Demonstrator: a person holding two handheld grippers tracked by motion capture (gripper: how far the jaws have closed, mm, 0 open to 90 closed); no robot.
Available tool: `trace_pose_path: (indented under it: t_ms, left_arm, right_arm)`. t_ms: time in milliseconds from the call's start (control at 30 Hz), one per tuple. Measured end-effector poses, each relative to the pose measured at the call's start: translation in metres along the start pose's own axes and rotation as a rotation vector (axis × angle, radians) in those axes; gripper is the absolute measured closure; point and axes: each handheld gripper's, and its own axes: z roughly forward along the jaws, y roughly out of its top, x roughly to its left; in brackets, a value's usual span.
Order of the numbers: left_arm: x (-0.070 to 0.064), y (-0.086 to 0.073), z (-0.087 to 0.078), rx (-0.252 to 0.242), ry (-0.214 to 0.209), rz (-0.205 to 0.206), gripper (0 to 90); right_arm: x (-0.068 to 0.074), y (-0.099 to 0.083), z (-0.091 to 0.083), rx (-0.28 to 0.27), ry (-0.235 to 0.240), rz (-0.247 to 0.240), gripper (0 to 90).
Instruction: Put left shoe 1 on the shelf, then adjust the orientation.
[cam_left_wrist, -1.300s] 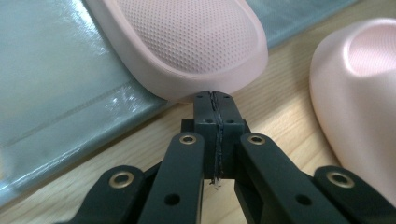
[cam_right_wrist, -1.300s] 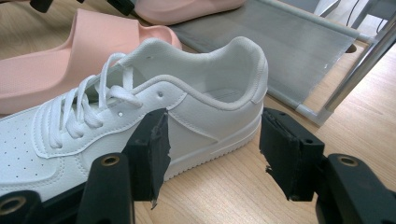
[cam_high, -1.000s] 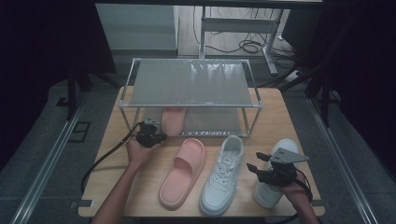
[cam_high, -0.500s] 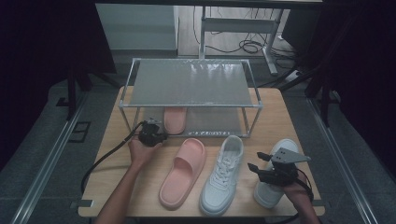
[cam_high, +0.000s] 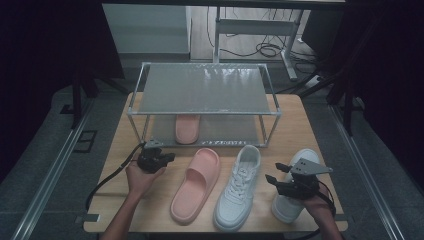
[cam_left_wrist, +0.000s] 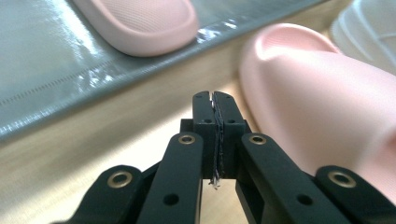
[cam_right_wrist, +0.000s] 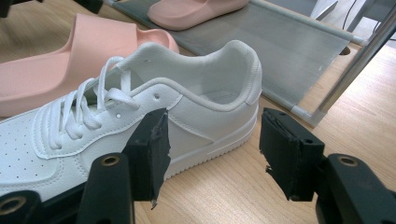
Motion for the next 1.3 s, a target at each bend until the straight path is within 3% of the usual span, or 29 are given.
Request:
trace_pose_path:
  t_ms: [233,567,867,1033,1300]
  left_arm:
    - [-0.018,-0.019,-0.013,-0.002,-0.015,0.037,89.3]
    - [-0.033,-0.03,-0.031,-0.032,-0.053,0.032,88.9]
    - [-0.048,-0.041,-0.045,-0.048,-0.129,0.026,88.9]
    - [-0.067,-0.042,-0.051,-0.045,-0.159,0.071,89.0]
    - [-0.101,-0.04,-0.041,-0.005,-0.214,0.141,88.9]
  right_arm:
    - [-0.001,0.0,0.0,0.0,-0.002,0.003,43.1]
    - [0.0,0.0,0.0,0.0,0.001,-0.001,43.0]
    - [0.0,0.0,0.001,0.001,0.001,0.001,43.1]
    - [0.001,0.0,0.001,0.004,0.002,-0.001,43.0]
    - [0.0,-0.001,0.001,0.005,0.0,0.003,43.1]
